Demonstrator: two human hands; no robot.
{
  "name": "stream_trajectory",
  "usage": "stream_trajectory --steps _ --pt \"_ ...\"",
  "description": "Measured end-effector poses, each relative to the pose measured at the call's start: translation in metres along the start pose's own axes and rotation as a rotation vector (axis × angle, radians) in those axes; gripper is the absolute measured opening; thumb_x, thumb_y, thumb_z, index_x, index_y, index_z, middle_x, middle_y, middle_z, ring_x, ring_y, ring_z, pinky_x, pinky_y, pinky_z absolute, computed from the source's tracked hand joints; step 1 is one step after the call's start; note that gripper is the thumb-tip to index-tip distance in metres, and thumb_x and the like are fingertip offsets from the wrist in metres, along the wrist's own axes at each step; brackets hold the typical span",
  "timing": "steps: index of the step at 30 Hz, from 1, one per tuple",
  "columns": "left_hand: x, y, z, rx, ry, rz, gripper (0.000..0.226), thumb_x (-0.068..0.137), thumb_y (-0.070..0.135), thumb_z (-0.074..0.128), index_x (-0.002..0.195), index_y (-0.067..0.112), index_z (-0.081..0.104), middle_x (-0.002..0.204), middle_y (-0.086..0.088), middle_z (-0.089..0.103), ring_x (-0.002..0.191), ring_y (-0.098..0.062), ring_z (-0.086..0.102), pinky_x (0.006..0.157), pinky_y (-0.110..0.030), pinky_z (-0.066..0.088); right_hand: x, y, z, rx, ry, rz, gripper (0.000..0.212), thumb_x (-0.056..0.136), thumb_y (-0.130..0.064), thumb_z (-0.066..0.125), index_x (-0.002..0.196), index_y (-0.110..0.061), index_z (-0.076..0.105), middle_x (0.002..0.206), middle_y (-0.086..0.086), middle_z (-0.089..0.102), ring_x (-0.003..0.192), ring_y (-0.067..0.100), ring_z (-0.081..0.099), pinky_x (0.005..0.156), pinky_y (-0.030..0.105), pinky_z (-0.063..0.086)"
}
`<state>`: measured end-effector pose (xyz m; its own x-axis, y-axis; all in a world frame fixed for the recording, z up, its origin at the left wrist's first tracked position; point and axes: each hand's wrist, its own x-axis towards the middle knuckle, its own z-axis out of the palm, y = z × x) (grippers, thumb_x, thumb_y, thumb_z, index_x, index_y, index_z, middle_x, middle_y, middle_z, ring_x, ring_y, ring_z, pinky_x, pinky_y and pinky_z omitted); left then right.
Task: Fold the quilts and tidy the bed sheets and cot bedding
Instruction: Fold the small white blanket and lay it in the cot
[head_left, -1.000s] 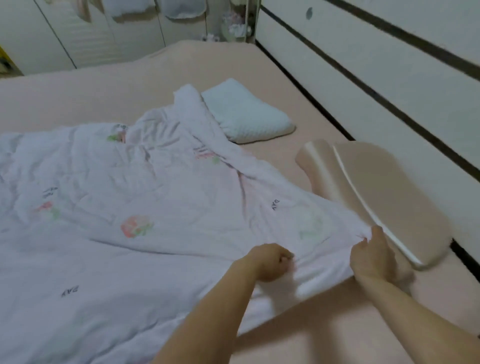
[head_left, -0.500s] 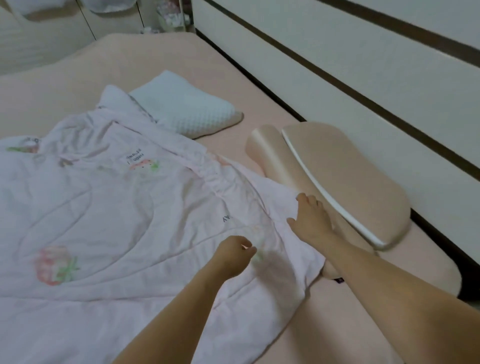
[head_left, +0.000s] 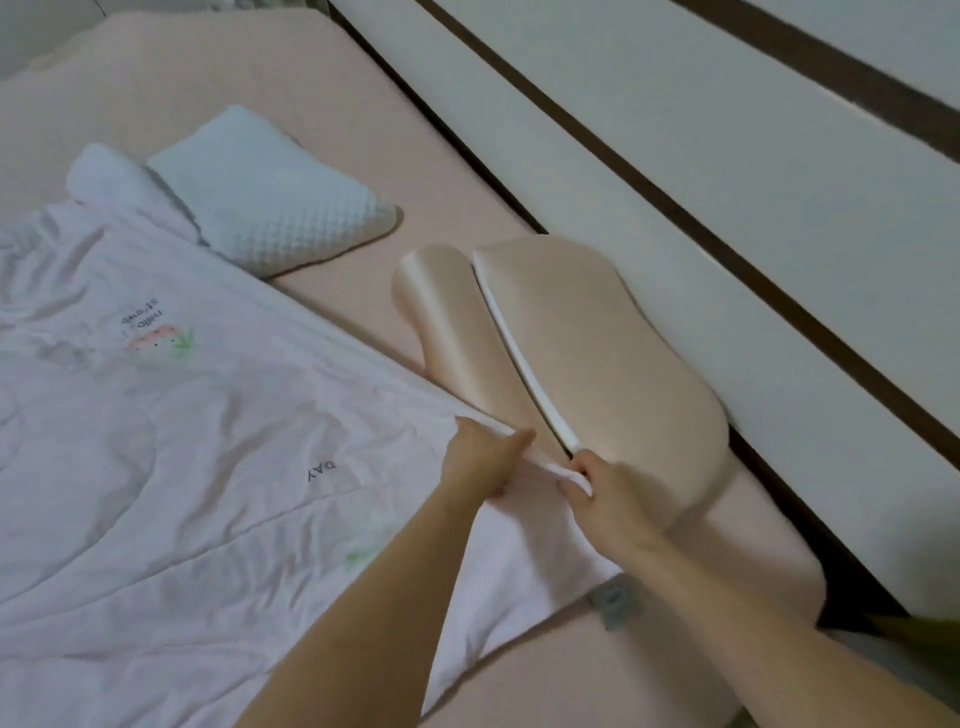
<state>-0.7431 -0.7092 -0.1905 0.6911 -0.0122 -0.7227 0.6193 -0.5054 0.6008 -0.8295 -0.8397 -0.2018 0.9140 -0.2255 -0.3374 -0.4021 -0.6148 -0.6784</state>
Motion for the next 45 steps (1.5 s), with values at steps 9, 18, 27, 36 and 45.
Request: stream_trajectory --steps 9,18,27,36,45 --pt "-0.050 0.035 0.058 0.341 -0.153 0.205 0.039 0.081 -0.006 0.046 0.120 -0.008 0.050 0.115 -0.026 0.060 0.107 -0.039 0.059 0.089 -0.045 0.052 -0.042 0.031 -0.067 0.039 0.083 0.039 0.020 0.087 0.002 0.053 0.071 -0.008 0.046 0.058 -0.001 0.044 0.060 0.020 0.042 0.048 0.021 0.027" --pt "-0.149 0.104 0.129 0.306 -0.455 0.369 0.022 0.085 -0.004 0.044 0.074 0.014 0.040 0.074 -0.014 0.055 0.073 -0.030 0.060 0.063 -0.035 0.049 -0.101 0.053 -0.169 -0.016 0.398 0.282 0.009 0.098 -0.018 0.044 0.092 -0.018 0.051 0.090 0.003 0.059 0.077 0.016 0.056 0.067 0.033 0.049" --pt "-0.125 0.009 -0.023 0.170 -0.115 0.180 0.047 0.095 0.017 0.055 0.138 0.003 0.044 0.132 -0.021 0.055 0.124 -0.035 0.051 0.105 -0.043 0.042 -0.071 -0.080 -0.070 0.133 0.035 0.140 0.017 0.100 -0.023 0.046 0.110 -0.010 0.047 0.099 0.002 0.056 0.096 0.026 0.053 0.072 0.030 0.037" --pt "-0.202 -0.171 -0.199 -0.415 -0.213 0.127 0.040 0.072 0.040 0.073 0.111 0.033 0.061 0.110 0.017 0.068 0.109 -0.003 0.061 0.096 -0.029 0.048 -0.089 -0.282 0.126 0.242 -0.285 -0.317 0.031 0.091 0.007 0.040 0.107 -0.010 0.061 0.124 0.011 0.056 0.104 0.016 0.052 0.086 0.020 0.037" --pt "-0.262 -0.363 -0.354 -0.750 0.605 0.003 0.026 0.069 0.024 0.057 0.091 0.020 0.070 0.085 -0.006 0.073 0.086 -0.029 0.069 0.078 -0.056 0.056 -0.231 -0.408 0.359 -0.004 -0.821 -0.544 0.025 0.091 -0.007 0.051 0.114 -0.015 0.057 0.140 0.009 0.045 0.116 0.017 0.049 0.095 0.026 0.039"
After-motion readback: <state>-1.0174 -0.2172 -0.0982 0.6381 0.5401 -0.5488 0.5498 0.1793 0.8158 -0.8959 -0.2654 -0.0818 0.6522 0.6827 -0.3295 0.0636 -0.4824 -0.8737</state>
